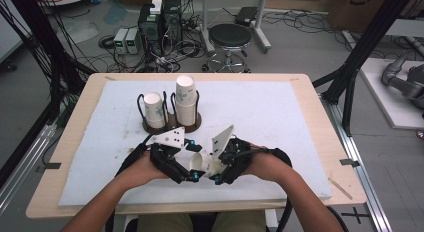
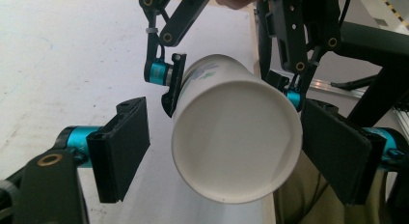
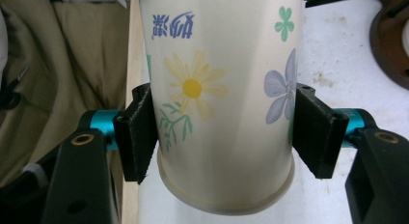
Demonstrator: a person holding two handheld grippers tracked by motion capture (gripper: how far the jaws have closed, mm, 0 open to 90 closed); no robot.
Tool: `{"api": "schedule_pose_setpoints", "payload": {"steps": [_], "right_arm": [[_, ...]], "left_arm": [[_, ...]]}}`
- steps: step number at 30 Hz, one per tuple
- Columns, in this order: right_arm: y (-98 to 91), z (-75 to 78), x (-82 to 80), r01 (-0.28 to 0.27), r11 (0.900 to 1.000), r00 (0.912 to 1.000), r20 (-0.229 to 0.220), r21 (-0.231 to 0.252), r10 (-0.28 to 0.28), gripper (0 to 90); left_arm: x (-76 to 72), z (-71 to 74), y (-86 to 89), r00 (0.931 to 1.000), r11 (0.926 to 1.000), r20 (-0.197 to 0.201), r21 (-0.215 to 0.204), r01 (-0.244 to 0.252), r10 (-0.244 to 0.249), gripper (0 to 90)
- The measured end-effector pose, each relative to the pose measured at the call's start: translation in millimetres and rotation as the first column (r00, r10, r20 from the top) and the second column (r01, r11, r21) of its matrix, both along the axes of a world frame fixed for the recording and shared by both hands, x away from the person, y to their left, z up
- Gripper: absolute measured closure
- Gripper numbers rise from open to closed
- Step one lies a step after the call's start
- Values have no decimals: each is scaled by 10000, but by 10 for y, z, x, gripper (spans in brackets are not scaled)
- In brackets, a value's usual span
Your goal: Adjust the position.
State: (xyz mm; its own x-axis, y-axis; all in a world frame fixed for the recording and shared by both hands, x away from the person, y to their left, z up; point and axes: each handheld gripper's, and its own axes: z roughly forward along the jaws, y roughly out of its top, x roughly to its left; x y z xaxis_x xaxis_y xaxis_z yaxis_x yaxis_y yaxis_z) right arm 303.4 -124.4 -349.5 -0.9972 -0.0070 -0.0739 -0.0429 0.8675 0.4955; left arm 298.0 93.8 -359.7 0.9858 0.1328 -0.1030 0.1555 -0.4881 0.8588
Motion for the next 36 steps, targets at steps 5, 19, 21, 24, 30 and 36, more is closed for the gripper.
{"api": "schedule_pose_setpoints", "payload": {"steps": [5,19,21,24,30,36], "right_arm": [[56,1,-7,-122,9994,9999,-121,-332,118,326],[69,-11,-9,-125,9986,9996,-241,-515,113,327],[66,-13,-10,-127,9986,9995,-280,-522,113,328],[54,-23,-5,-92,9987,9992,-384,-494,73,322],[-52,-17,9,841,9943,9948,-621,659,-801,194],[-241,22,-6,1264,9607,9913,-683,2471,-1128,194]], "left_arm": [[-2,-20,-25,9998,9998,-112,159,137,-135,212],[19,-50,-39,9982,9977,-232,402,553,-544,335],[20,-53,-39,9983,9975,-189,452,552,-544,339],[16,-53,-33,9985,9972,-82,515,541,-538,356],[27,-39,34,9992,9993,176,82,352,-353,367],[40,-60,128,9997,9982,206,-581,113,-101,368]]}}
